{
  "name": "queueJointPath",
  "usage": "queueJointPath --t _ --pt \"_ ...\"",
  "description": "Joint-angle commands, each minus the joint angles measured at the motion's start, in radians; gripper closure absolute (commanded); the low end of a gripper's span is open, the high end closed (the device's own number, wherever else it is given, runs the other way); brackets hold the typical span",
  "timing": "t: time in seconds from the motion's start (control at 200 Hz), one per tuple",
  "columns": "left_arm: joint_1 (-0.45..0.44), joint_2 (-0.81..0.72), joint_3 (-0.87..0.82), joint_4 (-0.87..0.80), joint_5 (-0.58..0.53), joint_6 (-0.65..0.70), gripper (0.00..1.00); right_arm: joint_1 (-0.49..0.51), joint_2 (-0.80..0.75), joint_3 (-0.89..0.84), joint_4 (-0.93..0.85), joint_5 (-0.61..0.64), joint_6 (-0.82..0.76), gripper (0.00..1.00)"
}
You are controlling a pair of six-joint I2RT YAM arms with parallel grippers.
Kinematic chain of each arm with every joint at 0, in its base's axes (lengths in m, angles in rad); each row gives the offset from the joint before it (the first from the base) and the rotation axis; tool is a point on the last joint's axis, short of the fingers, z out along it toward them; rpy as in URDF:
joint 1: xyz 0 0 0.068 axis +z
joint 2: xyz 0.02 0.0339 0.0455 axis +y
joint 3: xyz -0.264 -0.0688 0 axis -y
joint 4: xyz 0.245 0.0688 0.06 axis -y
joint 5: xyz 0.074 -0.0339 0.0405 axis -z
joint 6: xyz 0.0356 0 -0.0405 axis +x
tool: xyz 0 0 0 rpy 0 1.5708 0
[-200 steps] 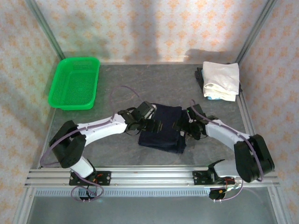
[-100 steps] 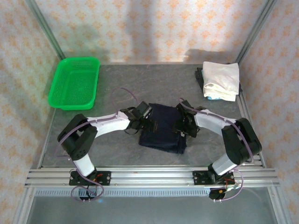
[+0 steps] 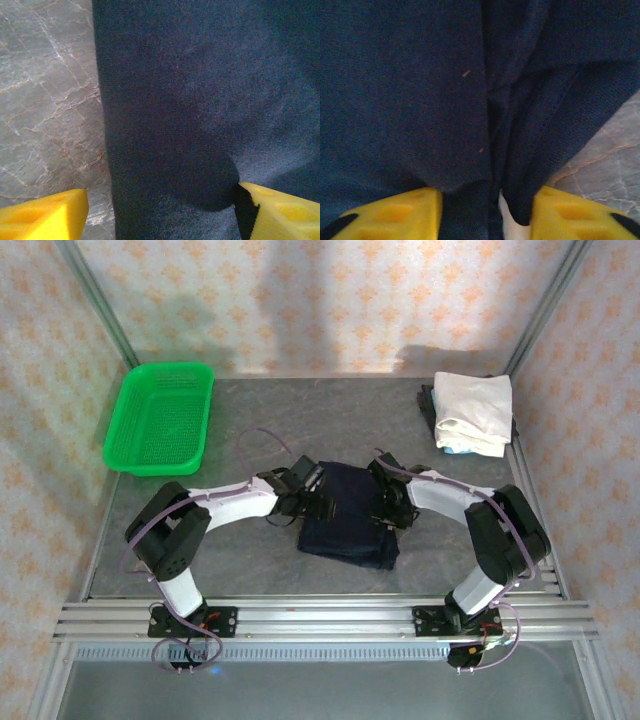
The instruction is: Fold and stack the t-shirts
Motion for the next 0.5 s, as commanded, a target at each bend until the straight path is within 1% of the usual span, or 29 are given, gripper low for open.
queueJointPath --t 0.0,0.06,0.155,0.225,0.405,0.49 --pt "0.009 -0.003 -0.01 0.0 -0.002 0.004 0.23 0.019 0.069 0.001 0.219 -0.104 -0.005 0.66" --pt "0.011 -0.013 -0.012 -0.004 -0.005 0.004 0.23 0.018 0.062 0.019 0.186 -0.07 -0.008 0.74" --pt "0.016 -0.037 -0.02 -0.019 -0.017 0.005 0.23 0.016 0.048 0.062 0.111 -0.004 -0.019 0.91" --pt "0.026 -0.068 -0.031 -0.031 -0.025 0.007 0.23 0.015 0.035 0.096 0.055 0.04 -0.036 1.0" --pt "0.079 -0.172 -0.078 -0.071 -0.05 0.025 0.23 0.012 0.025 0.212 -0.099 0.179 -0.103 1.0" --pt "0.106 -0.223 -0.102 -0.086 -0.059 0.032 0.23 0.011 0.023 0.253 -0.137 0.208 -0.138 1.0"
